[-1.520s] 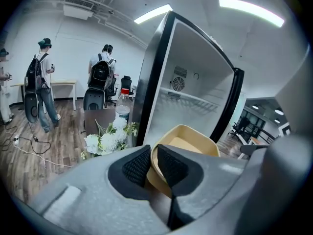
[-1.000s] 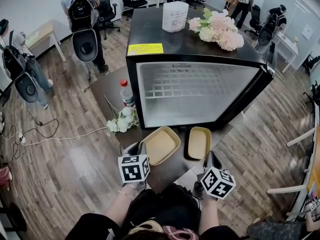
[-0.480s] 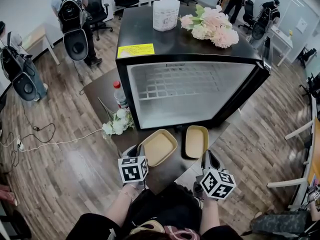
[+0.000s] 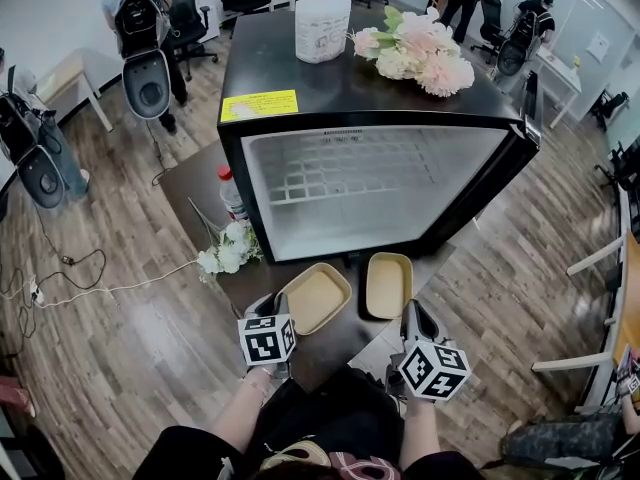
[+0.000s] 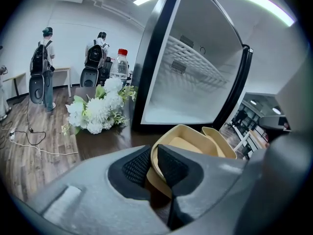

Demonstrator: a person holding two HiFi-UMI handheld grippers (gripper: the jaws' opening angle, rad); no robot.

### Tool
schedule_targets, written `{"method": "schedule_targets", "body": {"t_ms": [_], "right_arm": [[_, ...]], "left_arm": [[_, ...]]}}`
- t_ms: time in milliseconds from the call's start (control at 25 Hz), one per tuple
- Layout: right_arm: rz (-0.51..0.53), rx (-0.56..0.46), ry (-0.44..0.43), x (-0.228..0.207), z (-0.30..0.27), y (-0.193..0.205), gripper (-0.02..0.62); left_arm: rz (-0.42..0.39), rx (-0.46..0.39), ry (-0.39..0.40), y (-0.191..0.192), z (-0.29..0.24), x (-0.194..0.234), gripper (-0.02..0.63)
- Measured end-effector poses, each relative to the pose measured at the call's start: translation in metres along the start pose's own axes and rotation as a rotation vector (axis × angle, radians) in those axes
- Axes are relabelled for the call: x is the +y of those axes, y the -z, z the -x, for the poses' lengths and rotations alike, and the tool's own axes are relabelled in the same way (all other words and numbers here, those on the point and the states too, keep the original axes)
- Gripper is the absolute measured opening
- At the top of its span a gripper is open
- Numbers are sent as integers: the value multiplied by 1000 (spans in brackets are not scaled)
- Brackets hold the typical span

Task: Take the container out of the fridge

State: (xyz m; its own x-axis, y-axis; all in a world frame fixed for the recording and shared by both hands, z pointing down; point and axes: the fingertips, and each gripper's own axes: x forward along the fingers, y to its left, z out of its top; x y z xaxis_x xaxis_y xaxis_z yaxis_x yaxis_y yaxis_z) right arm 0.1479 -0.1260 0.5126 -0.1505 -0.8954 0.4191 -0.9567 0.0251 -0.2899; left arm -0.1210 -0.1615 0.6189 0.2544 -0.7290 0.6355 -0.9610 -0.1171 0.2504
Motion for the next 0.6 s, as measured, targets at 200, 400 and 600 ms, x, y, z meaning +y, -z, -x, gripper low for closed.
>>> {"method": "schedule_targets", "body": {"t_ms": [200, 400, 600], "right_arm": [[5, 4, 0, -4, -4, -1, 8], [8, 14, 1, -5, -7, -1, 8], [13, 23, 20, -11, -9, 1, 8]], "left_arm": [[11, 8, -4, 6, -8, 2, 51], [13, 21, -7, 17, -17, 3, 51], [25, -4, -3, 19, -24, 2, 51]]}}
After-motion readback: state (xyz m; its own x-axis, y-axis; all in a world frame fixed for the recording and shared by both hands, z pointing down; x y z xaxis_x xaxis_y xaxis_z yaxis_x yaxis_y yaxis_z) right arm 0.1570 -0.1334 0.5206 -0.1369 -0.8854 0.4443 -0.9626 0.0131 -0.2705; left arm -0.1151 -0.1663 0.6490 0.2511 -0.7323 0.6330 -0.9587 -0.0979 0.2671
